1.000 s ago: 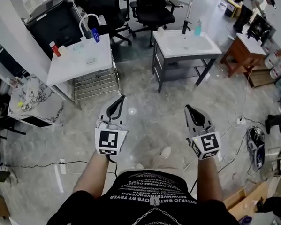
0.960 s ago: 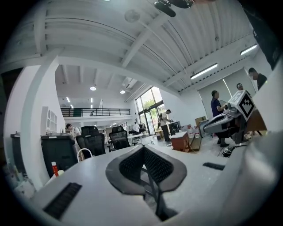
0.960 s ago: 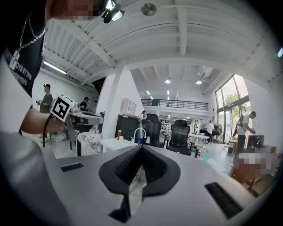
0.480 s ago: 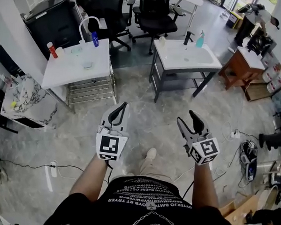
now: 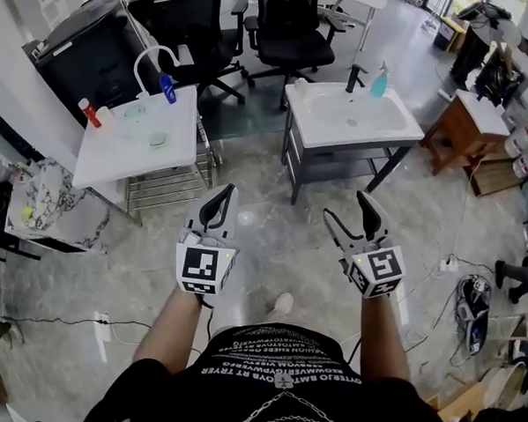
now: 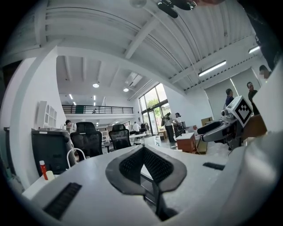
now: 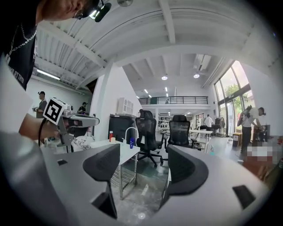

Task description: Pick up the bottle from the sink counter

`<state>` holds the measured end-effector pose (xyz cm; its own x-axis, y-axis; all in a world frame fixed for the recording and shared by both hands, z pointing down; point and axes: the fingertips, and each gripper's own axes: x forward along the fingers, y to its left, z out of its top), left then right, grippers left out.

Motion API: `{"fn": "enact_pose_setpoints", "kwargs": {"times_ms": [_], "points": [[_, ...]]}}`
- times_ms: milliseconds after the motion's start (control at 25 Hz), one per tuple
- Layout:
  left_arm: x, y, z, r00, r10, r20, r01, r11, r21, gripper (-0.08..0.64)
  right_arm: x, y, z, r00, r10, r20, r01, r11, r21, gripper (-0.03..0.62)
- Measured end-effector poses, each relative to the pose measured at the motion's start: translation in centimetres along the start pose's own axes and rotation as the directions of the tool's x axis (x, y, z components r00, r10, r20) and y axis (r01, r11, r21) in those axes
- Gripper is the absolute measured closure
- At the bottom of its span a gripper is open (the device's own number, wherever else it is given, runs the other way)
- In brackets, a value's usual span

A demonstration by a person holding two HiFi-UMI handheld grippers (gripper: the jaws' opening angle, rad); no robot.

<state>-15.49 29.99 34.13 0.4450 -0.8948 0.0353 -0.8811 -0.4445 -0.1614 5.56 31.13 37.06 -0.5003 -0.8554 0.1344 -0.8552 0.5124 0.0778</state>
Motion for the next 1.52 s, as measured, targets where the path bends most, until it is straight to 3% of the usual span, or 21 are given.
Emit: {"fn": "enact_pose_setpoints", "kwargs": {"times_ms": [280, 520, 680, 920, 1520], "points": [[4.6, 1.0, -0.9, 0.997, 0.076, -0.012, -0.076, 0.997, 0.011, 0.554, 3.9, -5.6, -0.5, 0.999, 0.036, 0.007, -0.036, 0.999, -0.002, 0.268], [5.2, 5.1, -2.2, 0.983, 0.174, -0.050, -0.174, 0.985, 0.014, 0.554, 6.9, -8.0, -0.9, 0.998, 0.070, 0.008, -0.070, 0.997, 0.015, 0.261], [5.9, 6.5, -3.7, 0.978, 0.195, -0.073, -0.193, 0.981, 0.024, 0.554, 9.1, -9.0, -1.5, 0.997, 0.076, 0.013, -0.077, 0.996, 0.035, 0.259], [10.4, 6.8, -4.9, 0.987, 0.150, -0.062, -0.147, 0.988, 0.044, 0.555, 12.6, -10.1, -2.2, 0.997, 0.079, -0.018, -0.078, 0.997, 0.026, 0.256], [24.7, 14.9, -4.1, 1.000, 0.015, 0.002, -0.015, 1.000, 0.011, 0.554, 25.1, -14.7, 0.4, 1.000, 0.028, -0.013, -0.028, 0.999, 0.038, 0.256]]}}
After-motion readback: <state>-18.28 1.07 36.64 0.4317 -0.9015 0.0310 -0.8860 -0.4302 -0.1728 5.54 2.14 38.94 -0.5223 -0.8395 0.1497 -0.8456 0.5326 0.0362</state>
